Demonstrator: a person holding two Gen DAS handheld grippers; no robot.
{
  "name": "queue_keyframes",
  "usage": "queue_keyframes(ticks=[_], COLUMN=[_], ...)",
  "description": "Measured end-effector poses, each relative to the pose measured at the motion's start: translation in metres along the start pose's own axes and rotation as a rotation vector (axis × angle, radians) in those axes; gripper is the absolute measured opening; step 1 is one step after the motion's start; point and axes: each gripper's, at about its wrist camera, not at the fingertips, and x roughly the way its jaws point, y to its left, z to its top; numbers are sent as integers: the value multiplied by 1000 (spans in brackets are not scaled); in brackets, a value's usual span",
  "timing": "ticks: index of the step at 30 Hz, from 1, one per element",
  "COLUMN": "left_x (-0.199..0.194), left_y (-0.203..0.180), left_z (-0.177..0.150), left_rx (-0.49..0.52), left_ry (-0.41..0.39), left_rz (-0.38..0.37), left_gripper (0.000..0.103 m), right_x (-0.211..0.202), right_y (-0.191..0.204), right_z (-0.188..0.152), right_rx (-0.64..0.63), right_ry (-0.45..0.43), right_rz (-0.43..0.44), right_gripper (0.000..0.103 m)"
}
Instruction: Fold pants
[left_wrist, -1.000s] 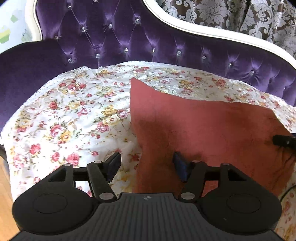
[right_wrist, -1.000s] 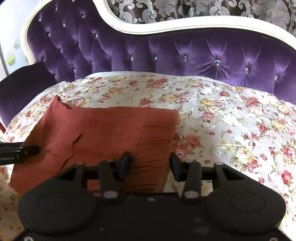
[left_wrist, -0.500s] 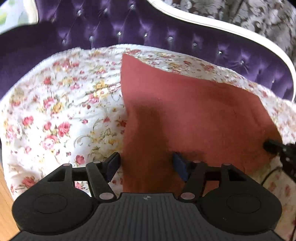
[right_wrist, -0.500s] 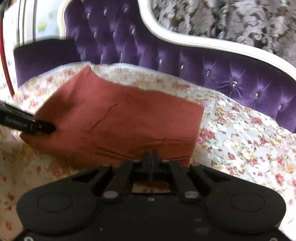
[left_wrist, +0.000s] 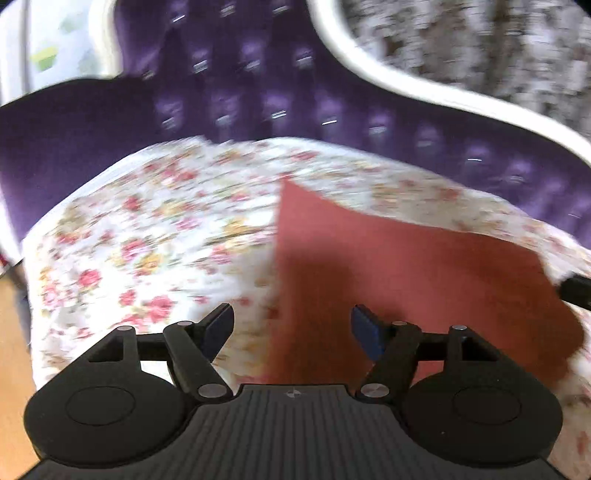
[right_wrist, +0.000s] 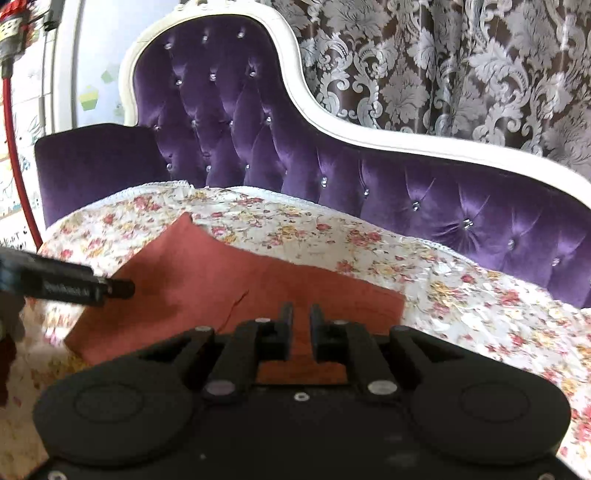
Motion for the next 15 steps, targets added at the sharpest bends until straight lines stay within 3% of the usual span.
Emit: queue_keyframes(ticks=[2,6,8,15], left_x=[16,29,26,-2], left_y=[9,26,27,18], left_z=[4,4,4,4], left_rx=[-35,-100,-101,-90], left_ry=[34,62,55,-5], left_rz=[38,20,20,15], left_gripper=[72,77,76,75], right_x=[20,55,66,48], right_y=[-6,-15,-22,-22], right_z=[4,-4,-11,-7], right_rx=[33,51,72,89], right_ry=[33,105,134,93], right_rz=[1,-58,-86,-80], right_gripper=[11,11,6,16])
